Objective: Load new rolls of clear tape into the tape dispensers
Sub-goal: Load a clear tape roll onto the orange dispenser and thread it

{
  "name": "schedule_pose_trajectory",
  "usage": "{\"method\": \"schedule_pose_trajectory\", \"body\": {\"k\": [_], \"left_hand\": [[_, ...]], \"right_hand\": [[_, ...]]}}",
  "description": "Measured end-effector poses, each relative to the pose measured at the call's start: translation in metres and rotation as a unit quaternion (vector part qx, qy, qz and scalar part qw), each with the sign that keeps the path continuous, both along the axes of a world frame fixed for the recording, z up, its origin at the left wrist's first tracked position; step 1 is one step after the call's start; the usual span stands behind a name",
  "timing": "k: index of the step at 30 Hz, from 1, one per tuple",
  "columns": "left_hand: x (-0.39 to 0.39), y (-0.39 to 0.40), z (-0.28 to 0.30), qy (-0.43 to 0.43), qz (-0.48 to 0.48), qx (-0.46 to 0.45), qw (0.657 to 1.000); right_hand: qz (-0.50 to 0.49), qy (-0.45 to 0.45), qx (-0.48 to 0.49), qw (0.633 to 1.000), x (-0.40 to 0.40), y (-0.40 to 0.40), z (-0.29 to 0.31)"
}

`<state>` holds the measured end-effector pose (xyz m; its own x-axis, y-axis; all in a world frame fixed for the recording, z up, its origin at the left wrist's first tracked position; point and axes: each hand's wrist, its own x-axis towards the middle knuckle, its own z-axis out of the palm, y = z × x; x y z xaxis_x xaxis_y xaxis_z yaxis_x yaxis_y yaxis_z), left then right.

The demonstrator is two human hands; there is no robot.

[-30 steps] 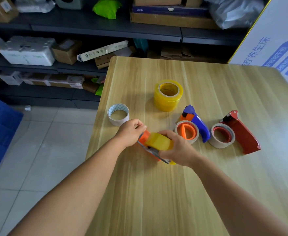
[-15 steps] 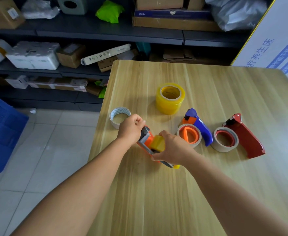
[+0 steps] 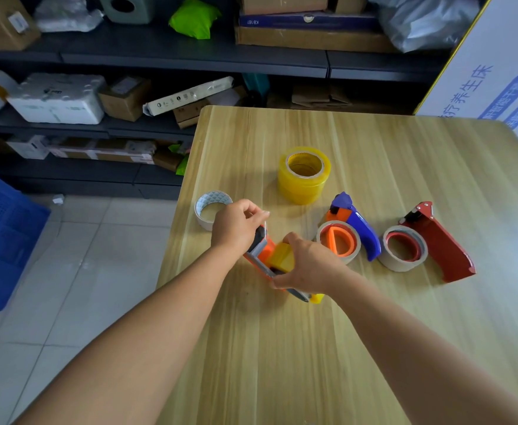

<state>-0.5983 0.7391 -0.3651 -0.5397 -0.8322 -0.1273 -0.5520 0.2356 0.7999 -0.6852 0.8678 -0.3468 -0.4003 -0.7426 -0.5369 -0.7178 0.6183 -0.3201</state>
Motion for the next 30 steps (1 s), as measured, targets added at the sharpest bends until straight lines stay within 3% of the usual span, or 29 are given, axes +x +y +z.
{"method": "schedule_pose_trajectory", "body": {"k": [12,19,24,30], "left_hand": [[0.004,-0.002,-0.001,0.008,0.027,0.038,0.999],[0.011,-0.002,0.0,-0.039,0.038,0.005,0.999],[0.011,-0.007,0.0,-0.065,0.056,0.032,0.996],[0.008,-0.009,-0.001,-0.028,0.068,0.124,0.99]], "right_hand": [[-0.051,-0.018,-0.018,0.998,-0.004,0.001,-0.003],[-0.053,-0.028,-0.023,0.998,-0.005,0.0,0.001],[-0.037,-0.024,-0.01,0.999,-0.004,-0.002,0.002],[-0.042,-0.01,-0.011,0.999,-0.004,0.0,0.005]]}}
